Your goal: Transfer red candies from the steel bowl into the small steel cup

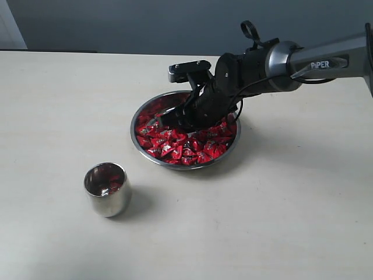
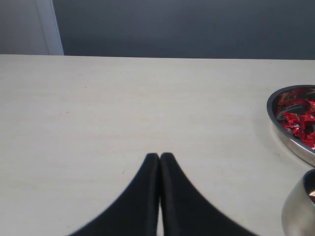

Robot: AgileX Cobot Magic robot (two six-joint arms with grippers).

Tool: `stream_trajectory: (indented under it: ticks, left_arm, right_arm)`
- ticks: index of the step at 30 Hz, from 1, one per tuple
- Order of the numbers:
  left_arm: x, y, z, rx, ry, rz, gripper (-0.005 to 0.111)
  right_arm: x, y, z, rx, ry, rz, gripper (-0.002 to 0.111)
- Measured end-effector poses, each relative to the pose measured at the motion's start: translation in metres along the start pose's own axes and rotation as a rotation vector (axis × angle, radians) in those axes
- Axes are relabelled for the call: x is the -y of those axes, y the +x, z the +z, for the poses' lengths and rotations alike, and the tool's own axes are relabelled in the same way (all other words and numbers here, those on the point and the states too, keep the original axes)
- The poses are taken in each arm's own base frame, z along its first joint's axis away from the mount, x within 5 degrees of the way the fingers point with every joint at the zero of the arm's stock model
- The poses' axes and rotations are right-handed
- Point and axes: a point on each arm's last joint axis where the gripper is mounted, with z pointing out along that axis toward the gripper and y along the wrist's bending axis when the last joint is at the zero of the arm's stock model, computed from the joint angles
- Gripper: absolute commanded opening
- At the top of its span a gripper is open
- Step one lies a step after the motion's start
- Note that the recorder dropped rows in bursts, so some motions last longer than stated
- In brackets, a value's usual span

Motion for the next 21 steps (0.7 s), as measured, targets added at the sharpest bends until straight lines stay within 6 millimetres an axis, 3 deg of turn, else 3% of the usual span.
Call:
stream_trajectory:
  ticks: [21]
  left_arm:
    - [0.0,0.0,0.0,0.0,0.0,0.0,0.0]
  right_arm:
    - [0.0,-0.0001,0.0,0.002,0.0,-0.005,0.03]
